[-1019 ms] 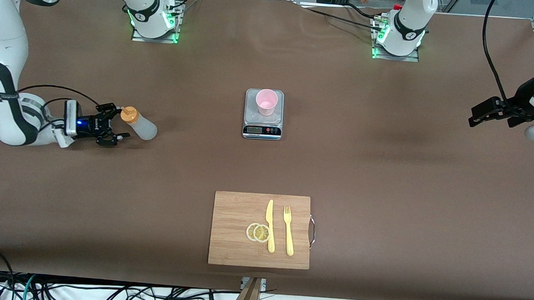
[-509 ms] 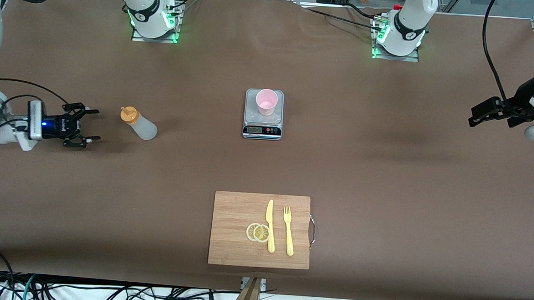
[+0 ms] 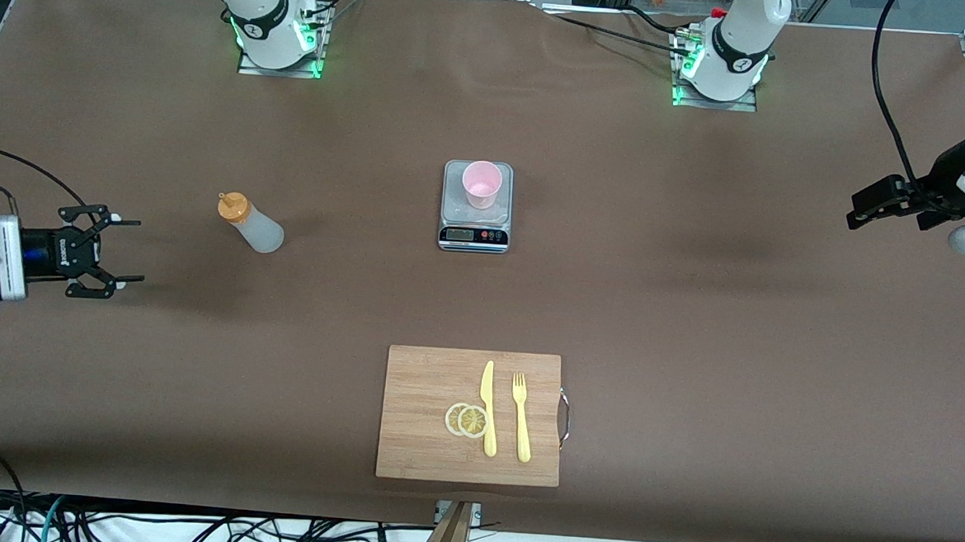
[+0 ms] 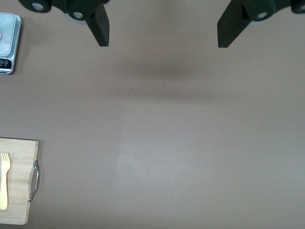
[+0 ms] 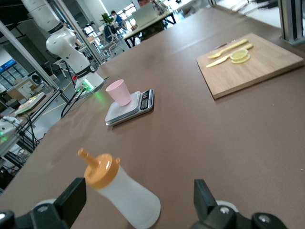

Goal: Add sauce to pink cup with both arms
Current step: 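Open the right gripper and draw it back from the bottle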

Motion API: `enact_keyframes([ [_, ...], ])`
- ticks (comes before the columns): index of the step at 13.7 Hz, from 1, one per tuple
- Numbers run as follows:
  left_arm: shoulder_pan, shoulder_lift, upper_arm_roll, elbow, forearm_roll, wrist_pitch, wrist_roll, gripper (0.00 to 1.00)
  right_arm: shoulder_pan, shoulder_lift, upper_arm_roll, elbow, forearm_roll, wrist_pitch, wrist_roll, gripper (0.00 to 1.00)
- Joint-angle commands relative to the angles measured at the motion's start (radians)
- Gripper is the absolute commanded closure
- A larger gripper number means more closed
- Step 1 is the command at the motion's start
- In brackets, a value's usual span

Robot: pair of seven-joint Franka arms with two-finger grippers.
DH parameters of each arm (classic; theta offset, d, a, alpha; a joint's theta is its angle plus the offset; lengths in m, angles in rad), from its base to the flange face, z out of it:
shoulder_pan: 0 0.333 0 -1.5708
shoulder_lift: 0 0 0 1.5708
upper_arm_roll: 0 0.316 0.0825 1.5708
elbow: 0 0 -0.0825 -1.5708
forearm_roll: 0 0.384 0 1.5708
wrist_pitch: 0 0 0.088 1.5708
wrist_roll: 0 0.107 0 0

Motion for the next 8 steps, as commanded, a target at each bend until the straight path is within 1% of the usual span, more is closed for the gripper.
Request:
enact_keyframes([
  [1, 0.009, 0.016, -0.004, 0.032, -0.027, -0.008, -0.003, 0.0, 0.076, -0.008, -0.01, 0.062, -0.036, -0.002, 0.189, 0.0],
  [6, 0.009, 0.016, -0.004, 0.032, -0.027, -0.008, -0.003, 0.0, 0.187, -0.112, -0.007, 0.08, -0.145, 0.048, 0.591, 0.0],
  [8, 0.009, 0.016, -0.004, 0.032, -0.027, -0.008, -0.003, 0.0, 0.224, -0.155, -0.009, 0.094, -0.208, 0.047, 0.729, 0.0],
])
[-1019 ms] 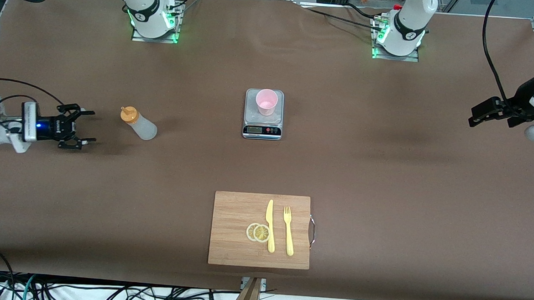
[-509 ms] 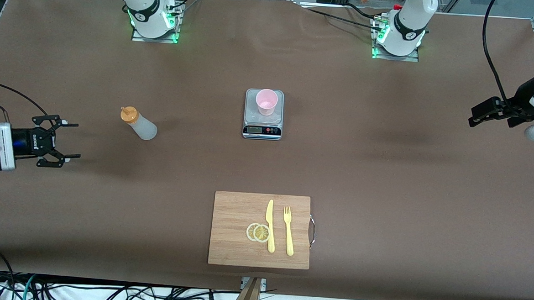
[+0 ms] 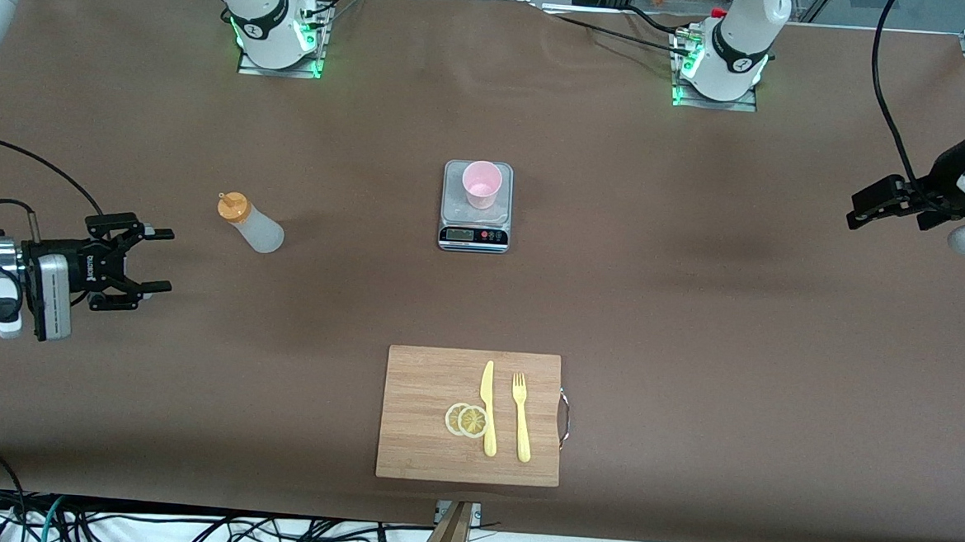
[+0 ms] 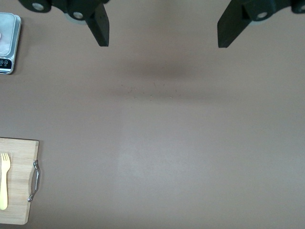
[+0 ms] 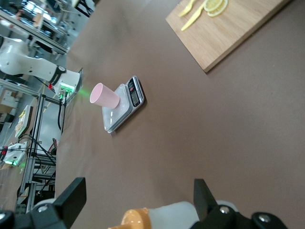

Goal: Add sauce to pink cup with both arms

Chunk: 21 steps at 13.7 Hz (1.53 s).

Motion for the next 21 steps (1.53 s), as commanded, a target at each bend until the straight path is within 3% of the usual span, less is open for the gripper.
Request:
enact_keyframes([
  [1, 0.009, 0.016, -0.004, 0.031, -0.027, -0.008, -0.003, 0.0, 0.037, -0.072, -0.003, 0.001, -0.105, 0.0, 0.192, 0.0],
  [9, 0.009, 0.016, -0.004, 0.031, -0.027, -0.008, -0.003, 0.0, 0.176, -0.267, -0.001, -0.015, -0.424, -0.012, 0.707, 0.0],
  [11, 0.009, 0.016, -0.004, 0.031, -0.027, -0.008, -0.003, 0.0, 0.224, -0.313, 0.0, -0.063, -0.518, -0.008, 0.854, 0.0],
  [13, 0.009, 0.016, -0.004, 0.031, -0.027, -0.008, -0.003, 0.0, 0.244, -0.347, 0.011, -0.11, -0.549, 0.001, 0.996, 0.0],
  [16, 0.009, 0.016, -0.004, 0.031, -0.027, -0.008, -0.003, 0.0, 0.233, -0.393, 0.02, -0.181, -0.604, 0.069, 0.992, 0.0],
  [21, 0.009, 0.016, -0.004, 0.031, -0.027, -0.008, -0.001, 0.0, 0.227, -0.423, 0.018, -0.198, -0.68, 0.192, 0.959, 0.0],
])
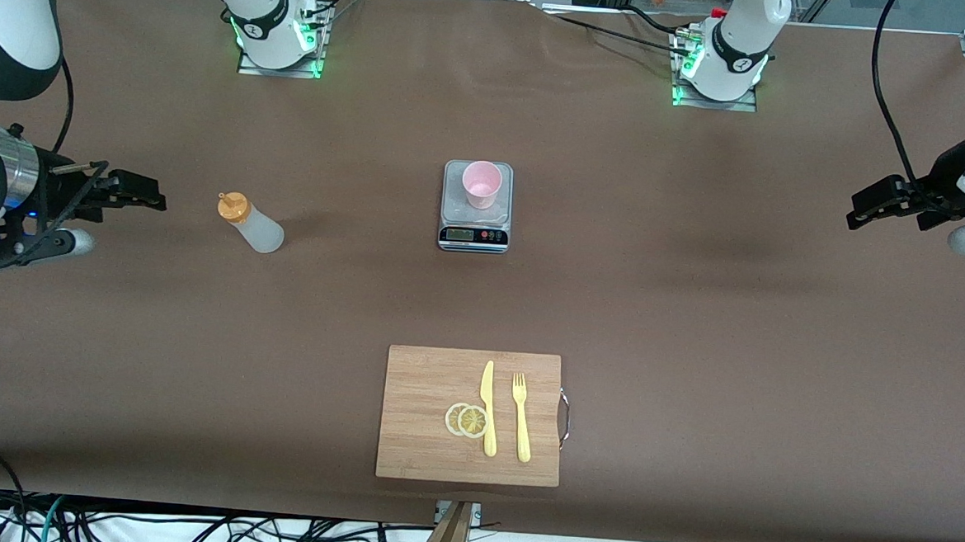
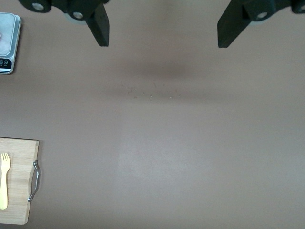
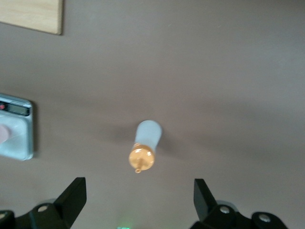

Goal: Add sauce to pink cup with both arms

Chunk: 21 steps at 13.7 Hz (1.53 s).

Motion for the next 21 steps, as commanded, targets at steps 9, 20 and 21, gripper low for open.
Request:
enact_keyframes([
  [9, 0.018, 0.017, -0.003, 0.048, -0.027, -0.008, -0.001, 0.0, -0.077, -0.18, -0.009, -0.163, -0.052, 0.088, 0.0, 0.0],
  [20, 0.018, 0.026, -0.004, 0.048, -0.018, -0.009, 0.011, 0.0, -0.081, -0.171, -0.018, -0.187, -0.1, 0.09, 0.115, 0.0],
  [21, 0.018, 0.026, -0.004, 0.048, -0.018, -0.009, 0.011, 0.0, -0.081, -0.171, -0.018, -0.187, -0.1, 0.09, 0.115, 0.0],
])
